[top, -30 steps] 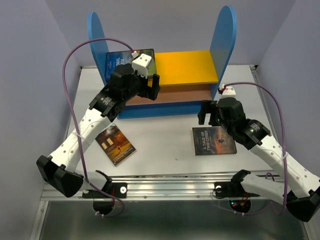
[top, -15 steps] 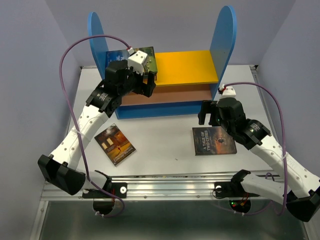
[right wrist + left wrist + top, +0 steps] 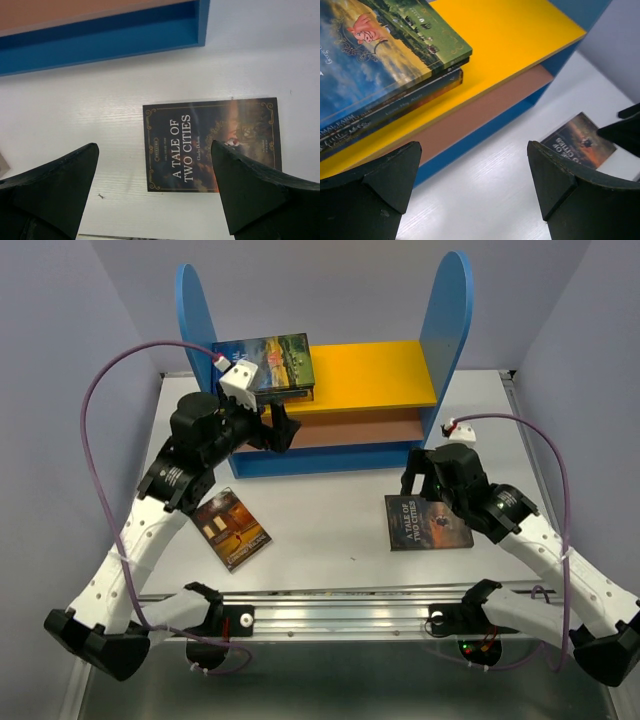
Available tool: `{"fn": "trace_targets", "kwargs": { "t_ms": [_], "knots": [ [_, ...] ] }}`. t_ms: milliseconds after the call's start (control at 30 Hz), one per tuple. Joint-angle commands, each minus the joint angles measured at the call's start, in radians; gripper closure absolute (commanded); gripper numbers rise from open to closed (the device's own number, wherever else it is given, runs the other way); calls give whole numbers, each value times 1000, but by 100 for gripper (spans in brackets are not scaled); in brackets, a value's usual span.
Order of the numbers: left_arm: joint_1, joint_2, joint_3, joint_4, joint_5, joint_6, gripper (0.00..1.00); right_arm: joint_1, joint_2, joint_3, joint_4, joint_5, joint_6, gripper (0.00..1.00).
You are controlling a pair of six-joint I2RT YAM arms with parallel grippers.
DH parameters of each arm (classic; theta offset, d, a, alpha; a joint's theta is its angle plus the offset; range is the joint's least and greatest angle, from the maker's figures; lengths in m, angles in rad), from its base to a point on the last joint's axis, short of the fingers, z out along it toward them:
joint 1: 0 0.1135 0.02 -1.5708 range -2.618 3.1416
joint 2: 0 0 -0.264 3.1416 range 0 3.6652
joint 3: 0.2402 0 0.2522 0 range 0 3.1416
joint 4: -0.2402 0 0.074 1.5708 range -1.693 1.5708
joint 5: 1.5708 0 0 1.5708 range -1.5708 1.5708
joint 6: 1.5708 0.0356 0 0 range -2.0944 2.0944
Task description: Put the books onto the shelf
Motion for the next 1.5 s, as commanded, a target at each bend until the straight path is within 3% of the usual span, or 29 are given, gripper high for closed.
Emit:
{"fn": "trace_targets", "kwargs": {
  "t_ms": [0,100,267,467,533,633,833,967,1067,1267,1433,1467],
  "knots": [
    [-20,-78,-101,87,83,-208,1,-19,-20,-74,-41,63,86,0],
    [-60,-119,-217,113,57,-324,1,-86,-27,-123,-41,29,105,0],
    [-253,-187,-426,294,12,-503,1,-244,25,-186,26,-65,62,0],
    [-479,-187,-627,426,-109,-665,1,-632,111,-300,172,-277,33,0],
    [-519,-167,-669,475,-138,-704,1,-704,145,-315,196,-340,57,0],
    [-585,-104,-702,497,-159,-757,1,-769,191,-384,288,-304,102,0],
    [-668,3,-678,505,-201,-771,1,-769,217,-461,348,-461,116,0],
    [-689,49,-664,511,-239,-783,1,-757,67,-563,410,-656,112,0],
    [-691,54,-669,518,-248,-799,1,-676,-10,-600,384,-692,132,0],
    [-693,2,-741,537,-287,-869,1,-298,-121,-688,397,-681,324,0],
    [-693,6,-781,496,-343,-938,1,-69,-230,-665,353,-664,380,0],
    [-691,6,-779,480,-356,-949,1,-68,-231,-665,336,-664,379,0]
  ]
}}
